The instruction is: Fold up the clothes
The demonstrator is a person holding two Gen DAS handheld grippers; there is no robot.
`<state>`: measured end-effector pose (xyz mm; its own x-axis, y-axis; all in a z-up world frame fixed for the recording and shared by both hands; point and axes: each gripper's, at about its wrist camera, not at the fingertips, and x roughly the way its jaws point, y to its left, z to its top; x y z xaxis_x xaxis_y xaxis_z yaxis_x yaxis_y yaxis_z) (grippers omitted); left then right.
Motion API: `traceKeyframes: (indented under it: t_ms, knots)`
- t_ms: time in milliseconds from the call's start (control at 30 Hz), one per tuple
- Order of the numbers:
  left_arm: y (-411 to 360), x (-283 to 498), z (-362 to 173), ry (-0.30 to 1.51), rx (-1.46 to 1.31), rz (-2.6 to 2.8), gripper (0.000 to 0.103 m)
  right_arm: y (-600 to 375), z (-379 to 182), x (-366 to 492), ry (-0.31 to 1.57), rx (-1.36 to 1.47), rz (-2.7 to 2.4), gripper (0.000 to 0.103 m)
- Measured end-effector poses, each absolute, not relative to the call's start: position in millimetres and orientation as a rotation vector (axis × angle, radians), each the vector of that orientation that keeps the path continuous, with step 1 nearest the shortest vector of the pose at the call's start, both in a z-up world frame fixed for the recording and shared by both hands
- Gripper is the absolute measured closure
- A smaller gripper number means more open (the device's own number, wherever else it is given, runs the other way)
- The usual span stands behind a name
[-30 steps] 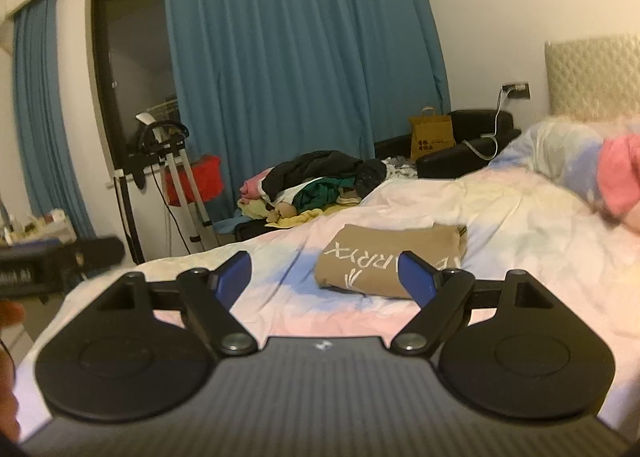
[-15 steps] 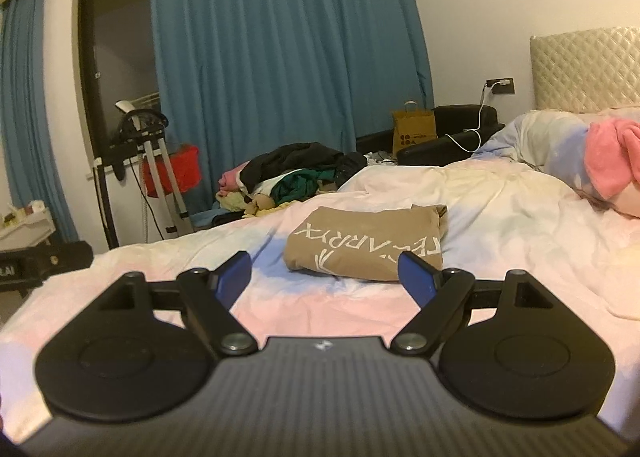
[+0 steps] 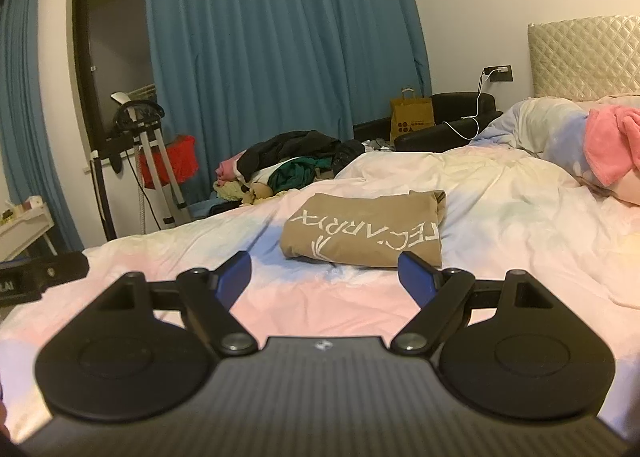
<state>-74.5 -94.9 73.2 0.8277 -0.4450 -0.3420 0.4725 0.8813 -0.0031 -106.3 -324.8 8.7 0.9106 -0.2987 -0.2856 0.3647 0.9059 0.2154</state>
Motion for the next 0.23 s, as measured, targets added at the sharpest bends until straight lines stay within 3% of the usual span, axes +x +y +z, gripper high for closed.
traceKeyframes:
  t_ms: [233]
  knots:
    - [-94.6,-71.4,71.7,0.35,0.083,-0.473,0.0,-322.5,8.1,-105.7,0.254,0.257,-0.351,0.021]
